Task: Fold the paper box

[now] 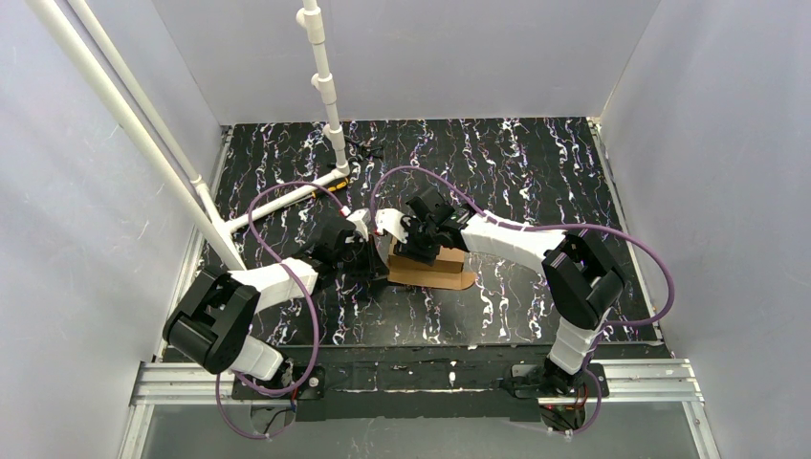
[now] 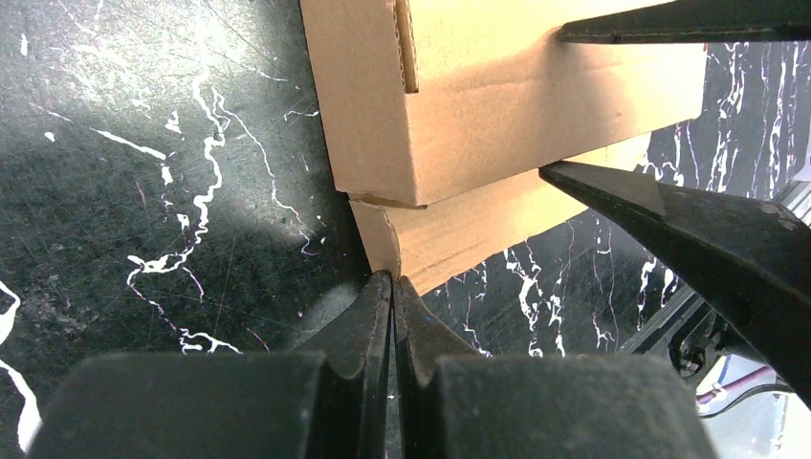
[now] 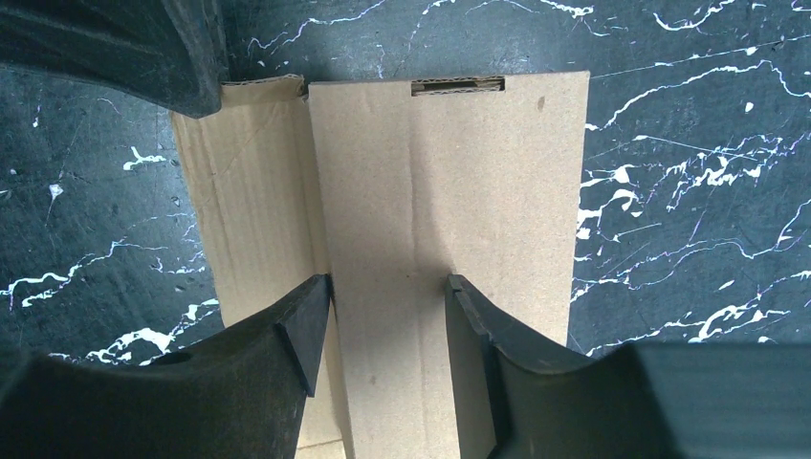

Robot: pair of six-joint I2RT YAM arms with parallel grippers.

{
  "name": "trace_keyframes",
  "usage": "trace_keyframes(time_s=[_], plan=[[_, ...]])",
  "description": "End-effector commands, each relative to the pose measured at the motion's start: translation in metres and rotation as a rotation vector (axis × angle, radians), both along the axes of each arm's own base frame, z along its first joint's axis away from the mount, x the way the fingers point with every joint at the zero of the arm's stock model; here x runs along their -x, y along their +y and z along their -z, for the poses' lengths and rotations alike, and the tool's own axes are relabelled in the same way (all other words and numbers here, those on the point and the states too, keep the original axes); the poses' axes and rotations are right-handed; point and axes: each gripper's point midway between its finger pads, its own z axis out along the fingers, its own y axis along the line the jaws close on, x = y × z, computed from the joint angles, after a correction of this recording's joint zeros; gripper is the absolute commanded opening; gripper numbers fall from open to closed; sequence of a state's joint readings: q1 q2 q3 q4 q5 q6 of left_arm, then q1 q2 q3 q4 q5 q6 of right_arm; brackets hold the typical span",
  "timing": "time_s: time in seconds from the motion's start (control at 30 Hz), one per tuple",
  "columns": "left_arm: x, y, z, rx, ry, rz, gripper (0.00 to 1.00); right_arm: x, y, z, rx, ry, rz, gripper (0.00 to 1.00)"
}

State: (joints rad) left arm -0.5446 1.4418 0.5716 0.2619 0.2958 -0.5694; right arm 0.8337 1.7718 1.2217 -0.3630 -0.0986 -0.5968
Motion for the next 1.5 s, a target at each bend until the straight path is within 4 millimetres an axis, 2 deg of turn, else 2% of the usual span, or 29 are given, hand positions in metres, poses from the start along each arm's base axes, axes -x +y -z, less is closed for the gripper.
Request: trace_keyframes(time_s=[0.0,0.23,0.9,1.27,1.47], plan=[[0.004,-0.008,-0.015,0.02,-0.05,0.056,0.0,0.014,-0.009,0.032,0.073,0.092,0.017,0.55],[0.002,-0.014,-0.019,0.024,-0.063,0.085,0.0,0.013,-0.01,0.034,0.077,0.09,0.021,0.55],[0.0,-0.012,-0.027,0.009,-0.127,0.117,0.0,0.02,-0.004,0.036,0.046,0.138,0.014,0.56],[0.011,-0.006,-0.017,-0.004,-0.113,0.132,0.0,0.018,-0.007,0.041,0.058,0.143,0.025,0.56],[0.006,-0.007,-0.021,-0.01,-0.133,0.136,0.0,0.018,-0.007,0.042,0.061,0.145,0.025,0.56]])
